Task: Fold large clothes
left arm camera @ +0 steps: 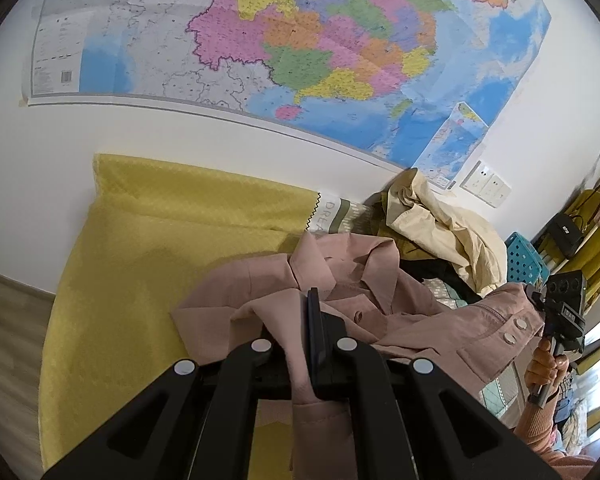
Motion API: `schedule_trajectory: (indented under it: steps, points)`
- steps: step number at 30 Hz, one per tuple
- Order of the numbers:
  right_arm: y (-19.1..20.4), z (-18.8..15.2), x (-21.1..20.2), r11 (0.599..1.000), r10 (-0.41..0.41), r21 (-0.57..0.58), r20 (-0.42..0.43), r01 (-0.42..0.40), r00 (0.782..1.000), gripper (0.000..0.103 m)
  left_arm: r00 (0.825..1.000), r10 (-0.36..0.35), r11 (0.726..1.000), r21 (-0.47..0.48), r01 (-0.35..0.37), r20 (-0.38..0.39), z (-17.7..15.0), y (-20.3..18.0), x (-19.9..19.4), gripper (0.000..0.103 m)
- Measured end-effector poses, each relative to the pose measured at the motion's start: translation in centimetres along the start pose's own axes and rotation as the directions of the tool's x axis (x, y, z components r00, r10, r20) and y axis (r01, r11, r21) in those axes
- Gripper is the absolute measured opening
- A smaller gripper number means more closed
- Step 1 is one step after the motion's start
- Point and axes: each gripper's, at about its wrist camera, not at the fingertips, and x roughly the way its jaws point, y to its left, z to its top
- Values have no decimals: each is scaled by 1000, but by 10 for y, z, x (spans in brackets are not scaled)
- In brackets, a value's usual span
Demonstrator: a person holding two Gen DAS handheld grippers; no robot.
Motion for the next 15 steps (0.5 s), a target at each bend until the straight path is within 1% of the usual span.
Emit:
schedule_trajectory:
  steps: [15]
  points:
    - [-47,24,29,995,-34,91,-26,36,999,7,997,32,999,-20,-33,-68,22,11,41,3]
